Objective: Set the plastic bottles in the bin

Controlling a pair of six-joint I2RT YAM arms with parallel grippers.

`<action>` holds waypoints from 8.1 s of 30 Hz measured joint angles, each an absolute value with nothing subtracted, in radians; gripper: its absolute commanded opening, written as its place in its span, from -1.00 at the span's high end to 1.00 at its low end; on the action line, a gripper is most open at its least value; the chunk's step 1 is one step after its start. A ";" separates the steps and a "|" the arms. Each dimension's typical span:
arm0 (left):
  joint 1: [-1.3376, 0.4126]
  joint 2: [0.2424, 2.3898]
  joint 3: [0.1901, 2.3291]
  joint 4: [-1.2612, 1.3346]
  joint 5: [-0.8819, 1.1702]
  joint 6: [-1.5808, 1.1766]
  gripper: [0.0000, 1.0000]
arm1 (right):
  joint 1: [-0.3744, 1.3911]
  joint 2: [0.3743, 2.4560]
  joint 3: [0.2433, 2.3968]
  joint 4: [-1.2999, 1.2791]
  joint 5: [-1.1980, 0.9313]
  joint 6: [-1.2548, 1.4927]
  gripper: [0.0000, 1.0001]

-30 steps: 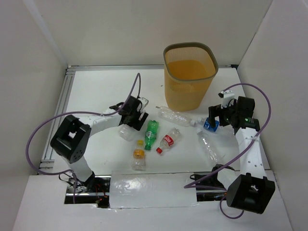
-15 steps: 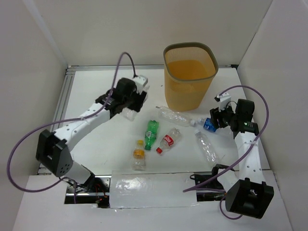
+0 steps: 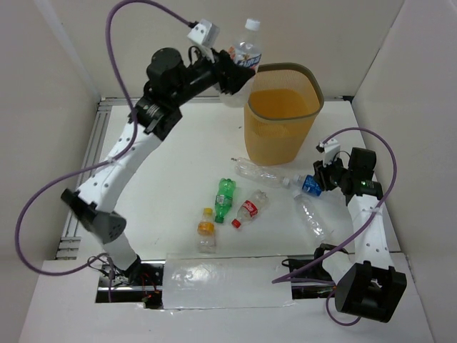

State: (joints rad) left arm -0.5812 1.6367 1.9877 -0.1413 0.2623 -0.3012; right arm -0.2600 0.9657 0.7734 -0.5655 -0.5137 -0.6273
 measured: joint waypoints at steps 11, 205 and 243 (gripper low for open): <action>-0.639 2.055 2.193 0.102 0.189 -0.451 -0.15 | -0.263 0.955 0.758 -0.563 -0.529 -0.633 -0.50; -1.039 1.175 0.803 -0.336 -0.564 -0.598 -1.00 | 0.045 1.176 1.084 -1.066 -0.466 -1.002 0.51; -1.047 1.409 0.876 -0.216 -0.469 -0.603 -1.00 | 0.167 1.743 2.005 -0.369 -0.571 -0.472 -1.00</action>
State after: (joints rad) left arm -1.0466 1.4094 0.8761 -0.2157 -0.4690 -0.6033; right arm 0.1673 1.7428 2.0048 -0.3691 -0.5713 -0.4721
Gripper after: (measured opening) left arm 1.001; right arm 0.996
